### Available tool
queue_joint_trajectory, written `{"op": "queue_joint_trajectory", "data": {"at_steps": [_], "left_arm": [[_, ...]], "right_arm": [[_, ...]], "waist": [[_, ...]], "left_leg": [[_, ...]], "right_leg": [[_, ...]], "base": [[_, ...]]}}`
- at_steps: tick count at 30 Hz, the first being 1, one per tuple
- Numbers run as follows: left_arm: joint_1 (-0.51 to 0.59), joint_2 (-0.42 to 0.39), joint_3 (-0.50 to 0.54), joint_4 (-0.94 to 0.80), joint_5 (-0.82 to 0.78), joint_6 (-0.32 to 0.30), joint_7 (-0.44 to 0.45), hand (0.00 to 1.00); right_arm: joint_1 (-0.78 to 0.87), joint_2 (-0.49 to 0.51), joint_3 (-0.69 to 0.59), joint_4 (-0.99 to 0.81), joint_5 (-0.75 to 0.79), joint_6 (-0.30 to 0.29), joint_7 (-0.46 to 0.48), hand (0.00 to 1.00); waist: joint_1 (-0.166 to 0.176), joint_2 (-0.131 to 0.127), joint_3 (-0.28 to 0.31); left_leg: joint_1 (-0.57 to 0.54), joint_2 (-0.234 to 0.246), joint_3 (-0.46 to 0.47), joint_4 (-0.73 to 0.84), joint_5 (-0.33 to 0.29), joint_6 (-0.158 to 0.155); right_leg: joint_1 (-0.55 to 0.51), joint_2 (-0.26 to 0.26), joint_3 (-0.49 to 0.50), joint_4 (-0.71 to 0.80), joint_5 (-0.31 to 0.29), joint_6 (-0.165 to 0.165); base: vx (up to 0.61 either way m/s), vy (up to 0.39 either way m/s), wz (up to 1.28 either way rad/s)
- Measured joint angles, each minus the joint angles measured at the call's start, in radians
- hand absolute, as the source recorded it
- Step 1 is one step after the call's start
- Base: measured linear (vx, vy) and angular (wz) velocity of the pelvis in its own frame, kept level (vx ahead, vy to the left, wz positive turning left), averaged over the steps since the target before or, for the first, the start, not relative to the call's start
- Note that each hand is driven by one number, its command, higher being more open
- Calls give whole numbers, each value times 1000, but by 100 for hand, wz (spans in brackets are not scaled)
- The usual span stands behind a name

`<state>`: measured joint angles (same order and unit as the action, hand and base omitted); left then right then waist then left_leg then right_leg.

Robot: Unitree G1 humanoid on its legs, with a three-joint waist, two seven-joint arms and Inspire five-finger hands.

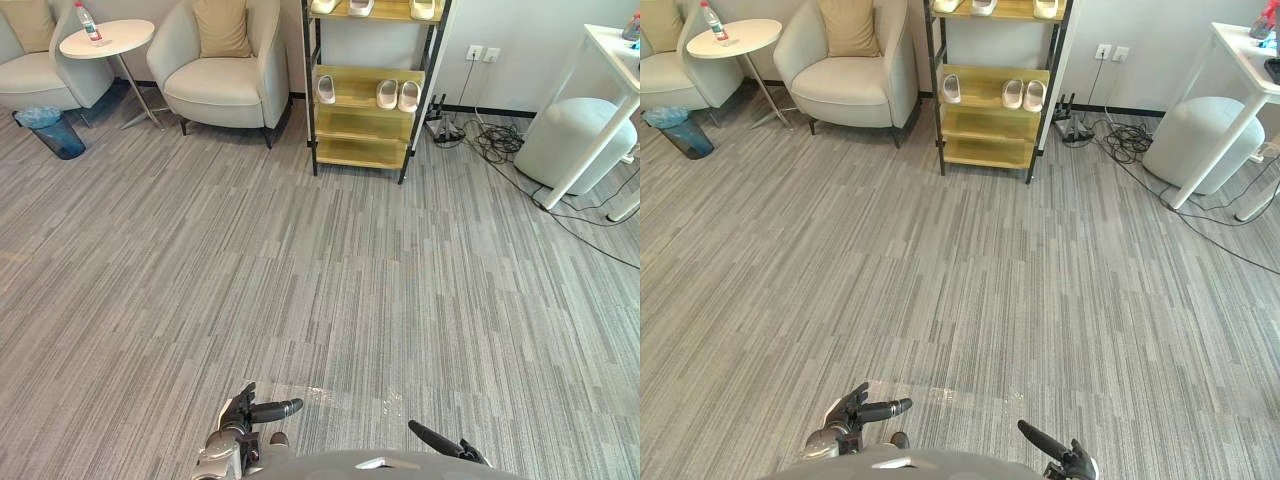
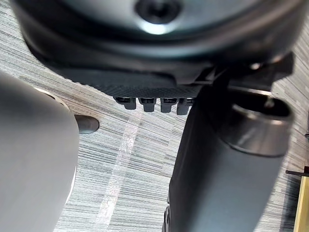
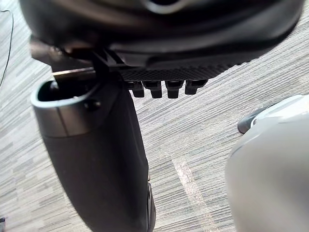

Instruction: Pick up cushions and gather them together orderly.

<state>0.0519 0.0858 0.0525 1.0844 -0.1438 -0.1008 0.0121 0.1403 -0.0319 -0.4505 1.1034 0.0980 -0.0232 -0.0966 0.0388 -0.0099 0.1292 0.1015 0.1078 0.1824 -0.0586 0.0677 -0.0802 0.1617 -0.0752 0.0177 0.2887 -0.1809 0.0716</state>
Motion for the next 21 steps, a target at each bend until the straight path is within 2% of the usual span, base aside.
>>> {"op": "queue_joint_trajectory", "data": {"at_steps": [2,3,4,5,6,7,8,9,10,11,12,13,14,16,18,21], "left_arm": [[-1,-17,12,-5,-1,1,-1,100],[-1,-19,14,-18,-1,1,-2,100],[0,-16,15,-25,-1,0,-4,100],[1,-13,43,-37,-1,0,-7,100],[4,-13,58,-38,-2,1,-3,100],[6,-19,81,-39,-2,1,3,100],[6,-20,85,-39,0,1,3,100],[6,-21,91,-39,-1,1,2,100],[8,-19,96,-41,4,2,1,100],[10,-13,123,-46,21,2,2,100],[10,-22,129,-41,21,2,10,100],[16,-35,130,-39,22,2,11,100],[21,-55,129,-39,26,2,7,100],[26,-66,128,-38,29,2,3,100],[27,-65,128,-38,29,2,-1,100],[28,-57,127,-37,28,2,-6,100]], "right_arm": [[4,-7,1,-9,-1,4,0,100],[12,-6,1,-29,-2,7,0,100],[17,1,1,-40,-5,9,-1,100],[36,21,0,-64,-8,10,0,100],[47,30,-3,-80,3,9,0,100],[52,33,-1,-98,4,5,1,100],[52,29,7,-108,2,3,0,100],[52,28,10,-108,2,0,0,100],[54,32,11,-108,-7,1,-2,100],[69,44,11,-106,-18,2,-1,100],[72,43,11,-105,-17,5,0,100],[74,43,7,-107,-17,6,0,100],[70,24,15,-107,-18,7,2,100],[70,15,15,-107,-17,8,6,100],[70,16,15,-105,-17,9,5,100],[69,20,14,-91,-17,9,5,100]], "waist": [[0,18,20],[4,12,37],[5,1,44],[4,-10,60],[2,-11,59],[2,-12,59],[2,-10,59],[3,-11,59],[4,-19,54],[8,-53,38],[8,-52,28],[8,-33,16],[8,-3,8],[8,15,2],[8,14,0],[8,6,-8]], "left_leg": [[20,-1,0,13,-36,12],[34,-13,4,35,-66,4],[43,-27,5,48,-78,10],[71,-40,1,62,-105,27],[80,-44,1,67,-115,27],[84,-40,0,84,-130,34],[83,-31,-4,94,-139,33],[83,-24,-15,96,-143,32],[79,-27,-29,98,-147,25],[71,-49,-44,98,-149,18],[71,-44,-50,98,-151,12],[70,-31,-49,98,-150,0],[71,-11,-47,94,-147,-26],[79,8,-48,89,-150,-36],[95,30,-52,80,-157,-47],[96,35,-56,80,-160,-52]], "right_leg": [[-69,0,20,164,0,0],[-130,-15,28,312,0,1],[-153,-30,33,384,5,8],[-200,-56,44,530,33,26],[-224,-67,46,588,41,9],[-245,-67,36,594,-46,3],[-264,-65,18,537,-98,1],[-264,-63,9,452,-105,1],[-252,-63,10,327,-82,4],[-244,-82,10,198,-32,23],[-227,-80,0,171,-49,20],[-223,-67,-14,148,-49,20],[-219,-42,-16,137,-49,16],[-207,-21,-19,121,-46,12],[-174,2,-29,78,-36,2],[-148,6,-37,35,-19,7]], "base": [[-54,50,-29],[-43,75,-26],[-31,63,-19],[-11,21,-6],[15,13,-5],[-3,21,5],[0,18,16],[-3,-22,32],[27,-69,43],[96,-155,38],[116,-148,27],[204,-204,5],[157,-140,-2],[123,-132,-6],[77,-73,-2],[48,-4,5]]}}
